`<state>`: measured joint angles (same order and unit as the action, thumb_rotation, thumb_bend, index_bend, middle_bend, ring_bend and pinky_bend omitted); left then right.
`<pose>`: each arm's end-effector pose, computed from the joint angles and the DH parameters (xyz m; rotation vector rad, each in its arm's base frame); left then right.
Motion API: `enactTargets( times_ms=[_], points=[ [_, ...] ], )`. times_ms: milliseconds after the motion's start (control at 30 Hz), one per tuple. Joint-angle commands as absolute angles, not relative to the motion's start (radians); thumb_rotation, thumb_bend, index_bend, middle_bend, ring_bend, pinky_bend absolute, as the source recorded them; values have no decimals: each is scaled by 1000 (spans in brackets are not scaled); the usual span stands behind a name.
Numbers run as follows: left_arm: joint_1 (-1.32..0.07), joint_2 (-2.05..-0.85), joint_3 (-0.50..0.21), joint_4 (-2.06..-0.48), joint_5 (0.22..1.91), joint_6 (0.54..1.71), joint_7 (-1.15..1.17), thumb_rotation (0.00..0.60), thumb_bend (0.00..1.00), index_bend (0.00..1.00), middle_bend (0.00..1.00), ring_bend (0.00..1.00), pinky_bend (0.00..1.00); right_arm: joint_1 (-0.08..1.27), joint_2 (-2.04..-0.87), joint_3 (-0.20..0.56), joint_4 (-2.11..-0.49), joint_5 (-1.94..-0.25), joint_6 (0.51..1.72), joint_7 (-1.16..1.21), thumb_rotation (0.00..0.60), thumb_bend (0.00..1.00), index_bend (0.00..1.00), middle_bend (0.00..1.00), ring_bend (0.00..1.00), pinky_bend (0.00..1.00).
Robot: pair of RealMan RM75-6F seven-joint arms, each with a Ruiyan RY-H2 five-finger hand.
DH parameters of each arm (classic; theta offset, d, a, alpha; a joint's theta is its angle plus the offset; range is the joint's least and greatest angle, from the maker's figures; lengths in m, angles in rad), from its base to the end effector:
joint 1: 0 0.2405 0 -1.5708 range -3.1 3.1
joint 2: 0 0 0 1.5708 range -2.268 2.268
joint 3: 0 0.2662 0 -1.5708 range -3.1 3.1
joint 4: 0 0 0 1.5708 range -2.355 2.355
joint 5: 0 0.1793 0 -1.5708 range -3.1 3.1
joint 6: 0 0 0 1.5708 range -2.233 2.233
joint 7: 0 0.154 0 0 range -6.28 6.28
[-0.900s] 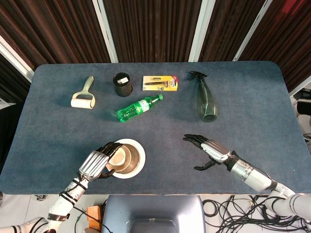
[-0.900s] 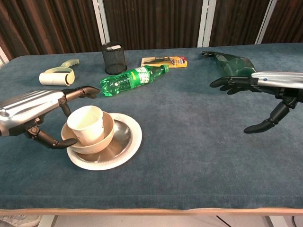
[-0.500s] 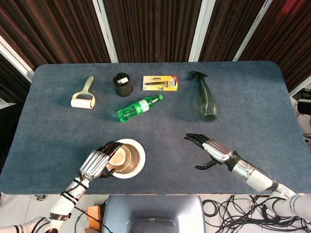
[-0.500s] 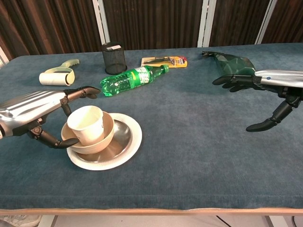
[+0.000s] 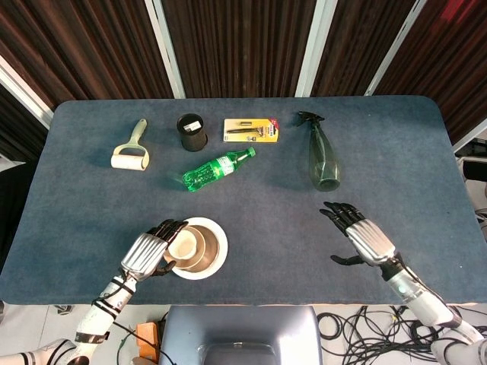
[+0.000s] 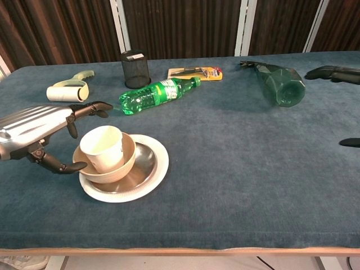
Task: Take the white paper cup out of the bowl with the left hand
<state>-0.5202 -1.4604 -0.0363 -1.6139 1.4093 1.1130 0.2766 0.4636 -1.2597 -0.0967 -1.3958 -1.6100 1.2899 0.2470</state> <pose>-0.1906 0.2766 0.0296 -1.9173 -0.9195 -0.9809 -0.2622 -0.2719 0.1104 1.8461 -0.9739 1.0555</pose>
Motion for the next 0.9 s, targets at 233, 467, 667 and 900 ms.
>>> enactTargets(
  times_ms=[233,467,667,900],
  points=[
    [-516,-1466,-26,-1628,1405,1107,289,600,295,31,170,152,401,233,-1165,-77,-1594,-1454,1483,-99,600,100,0,0,0,69],
    [-522,-1504,-34,-1615,1407,1108,303,600,293,49,199,173,410,204,-1157,-74,-1598,-1497,1502,-108,600,100,0,0,0,69],
    [-523,-1529,-40,-1605,1403,1113,310,600,293,81,227,204,420,196,-1144,-75,-1599,-1529,1485,-88,600,100,0,0,0,69],
    [-517,-1539,-43,-1598,1412,1135,303,600,294,152,304,285,509,196,-1140,-72,-1600,-1539,1444,-93,600,101,0,0,0,69]
  ],
)
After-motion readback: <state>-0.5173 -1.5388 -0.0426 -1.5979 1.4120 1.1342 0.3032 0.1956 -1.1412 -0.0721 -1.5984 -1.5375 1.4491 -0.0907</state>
